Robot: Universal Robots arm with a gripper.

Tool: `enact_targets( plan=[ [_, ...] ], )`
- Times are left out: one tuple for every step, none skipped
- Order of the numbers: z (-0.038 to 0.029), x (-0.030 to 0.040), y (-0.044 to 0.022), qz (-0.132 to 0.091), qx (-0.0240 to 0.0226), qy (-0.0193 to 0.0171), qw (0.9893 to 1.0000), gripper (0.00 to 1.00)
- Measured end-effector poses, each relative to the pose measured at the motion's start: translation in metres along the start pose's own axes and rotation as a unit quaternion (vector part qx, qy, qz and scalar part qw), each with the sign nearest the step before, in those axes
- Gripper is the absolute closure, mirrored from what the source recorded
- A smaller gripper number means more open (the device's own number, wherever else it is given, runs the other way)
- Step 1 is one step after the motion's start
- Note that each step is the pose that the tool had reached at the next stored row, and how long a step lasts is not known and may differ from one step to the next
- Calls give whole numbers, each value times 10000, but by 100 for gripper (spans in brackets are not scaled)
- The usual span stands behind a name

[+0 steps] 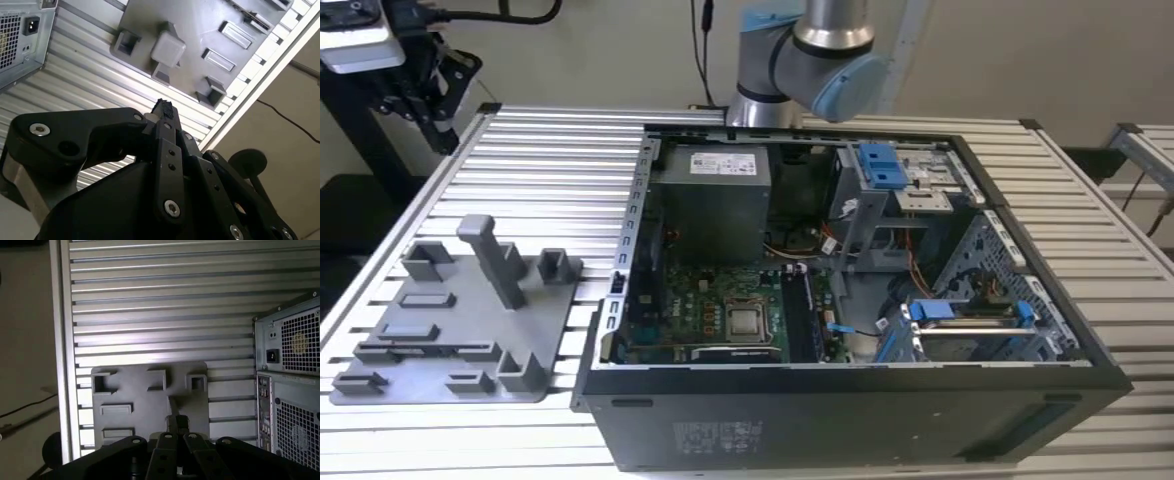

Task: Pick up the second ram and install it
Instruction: 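Reach for the second ram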

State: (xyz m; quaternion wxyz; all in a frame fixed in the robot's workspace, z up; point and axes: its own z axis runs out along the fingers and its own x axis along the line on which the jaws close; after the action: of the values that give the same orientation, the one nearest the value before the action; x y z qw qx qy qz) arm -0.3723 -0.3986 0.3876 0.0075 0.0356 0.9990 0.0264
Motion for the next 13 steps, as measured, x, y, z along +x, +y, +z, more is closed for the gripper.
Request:
enact_targets(
  plan=[
    [3, 31, -2, 0, 0, 0, 10000, 89],
    [5, 63, -5, 0, 0, 0, 10000, 89],
    [8, 94, -7, 0, 0, 0, 10000, 89],
    [11, 126, -10, -1, 0, 0, 10000, 89],
    [14, 159, -12, 0, -1, 0, 10000, 89],
    [17, 193, -15, 0, 0, 0, 10000, 89],
    [20, 227, -18, 0, 0, 0, 10000, 89],
    [24, 263, -22, 0, -1, 0, 10000, 89],
    [26, 300, -25, 0, -1, 0, 10000, 89],
    [29, 335, -28, 0, 0, 0, 10000, 89],
    [31, 362, -29, 0, -1, 0, 10000, 89],
    [32, 383, -31, 0, -1, 0, 10000, 89],
    [32, 402, -33, 0, -1, 0, 10000, 89]
  ],
)
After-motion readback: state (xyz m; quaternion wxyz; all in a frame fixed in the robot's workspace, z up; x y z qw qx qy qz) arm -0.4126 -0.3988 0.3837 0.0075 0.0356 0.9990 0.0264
